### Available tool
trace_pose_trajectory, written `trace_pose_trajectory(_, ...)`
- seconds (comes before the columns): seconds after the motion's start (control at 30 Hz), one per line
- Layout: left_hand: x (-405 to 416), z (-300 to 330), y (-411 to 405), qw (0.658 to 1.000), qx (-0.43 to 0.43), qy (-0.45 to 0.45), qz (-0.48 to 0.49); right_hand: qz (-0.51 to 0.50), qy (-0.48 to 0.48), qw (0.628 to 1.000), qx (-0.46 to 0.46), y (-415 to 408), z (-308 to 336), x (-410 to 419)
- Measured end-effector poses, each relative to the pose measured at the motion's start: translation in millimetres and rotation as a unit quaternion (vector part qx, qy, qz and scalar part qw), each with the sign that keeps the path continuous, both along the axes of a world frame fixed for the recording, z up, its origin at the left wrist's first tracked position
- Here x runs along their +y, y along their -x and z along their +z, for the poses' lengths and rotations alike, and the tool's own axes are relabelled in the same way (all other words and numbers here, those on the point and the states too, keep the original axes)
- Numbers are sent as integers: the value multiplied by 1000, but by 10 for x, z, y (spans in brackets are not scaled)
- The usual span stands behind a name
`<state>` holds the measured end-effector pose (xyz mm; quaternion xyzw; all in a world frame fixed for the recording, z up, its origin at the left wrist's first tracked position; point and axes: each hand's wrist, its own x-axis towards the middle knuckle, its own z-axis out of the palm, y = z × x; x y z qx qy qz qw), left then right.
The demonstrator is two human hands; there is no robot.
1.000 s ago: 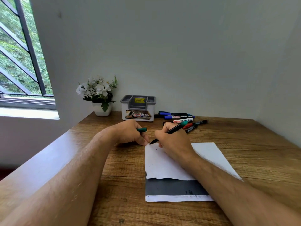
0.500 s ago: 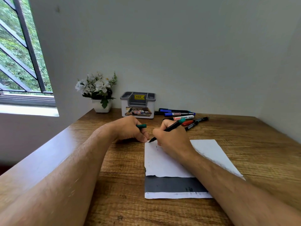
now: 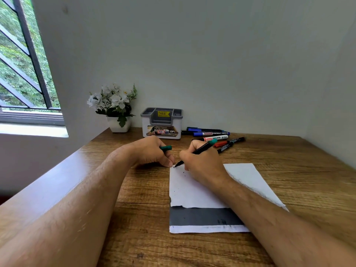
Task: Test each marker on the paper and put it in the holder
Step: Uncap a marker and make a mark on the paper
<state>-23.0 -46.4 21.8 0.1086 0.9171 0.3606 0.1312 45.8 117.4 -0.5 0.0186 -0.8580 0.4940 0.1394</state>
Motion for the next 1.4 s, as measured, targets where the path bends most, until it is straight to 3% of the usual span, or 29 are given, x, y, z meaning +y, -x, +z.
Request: trace_pose_trajectory(1.4,1,4,-3,1000,-3,5,-4,1,-10,1000,2,-13,18,-20)
